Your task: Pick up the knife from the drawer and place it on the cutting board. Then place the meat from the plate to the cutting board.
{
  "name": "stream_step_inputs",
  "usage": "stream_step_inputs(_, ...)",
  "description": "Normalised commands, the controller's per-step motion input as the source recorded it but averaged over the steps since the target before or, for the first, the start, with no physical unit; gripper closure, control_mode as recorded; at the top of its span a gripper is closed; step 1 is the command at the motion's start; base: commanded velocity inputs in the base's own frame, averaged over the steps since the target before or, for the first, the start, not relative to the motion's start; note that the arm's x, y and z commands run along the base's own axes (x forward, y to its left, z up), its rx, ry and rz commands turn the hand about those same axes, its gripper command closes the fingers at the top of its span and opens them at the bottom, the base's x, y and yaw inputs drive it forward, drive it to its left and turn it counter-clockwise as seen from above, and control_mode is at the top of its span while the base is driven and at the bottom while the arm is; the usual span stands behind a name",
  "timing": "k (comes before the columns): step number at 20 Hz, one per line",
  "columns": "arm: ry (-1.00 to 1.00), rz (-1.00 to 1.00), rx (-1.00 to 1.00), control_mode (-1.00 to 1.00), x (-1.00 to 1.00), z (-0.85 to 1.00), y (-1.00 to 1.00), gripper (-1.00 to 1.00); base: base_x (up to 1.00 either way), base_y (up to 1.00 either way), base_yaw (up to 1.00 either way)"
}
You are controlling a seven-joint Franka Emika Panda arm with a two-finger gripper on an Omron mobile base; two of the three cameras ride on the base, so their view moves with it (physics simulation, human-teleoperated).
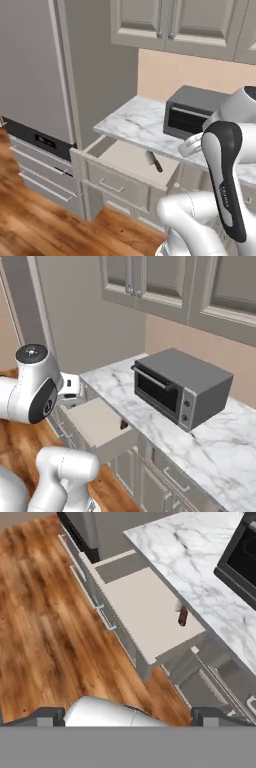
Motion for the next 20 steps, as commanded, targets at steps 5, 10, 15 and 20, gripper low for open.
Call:
stream_step_inputs(5,0.0,0.0,0.0,1.0,0.0,0.0,0.0,-1.0,0.29,-0.39,0.26)
stream_step_inputs(10,0.0,0.0,0.0,1.0,0.0,0.0,0.0,-1.0,0.76,-0.21,0.24)
stream_step_inputs(15,0.0,0.0,0.0,1.0,0.0,0.0,0.0,-1.0,0.07,-0.92,0.15)
stream_step_inputs(20,0.0,0.0,0.0,1.0,0.0,0.0,0.0,-1.0,0.01,-0.5,0.21)
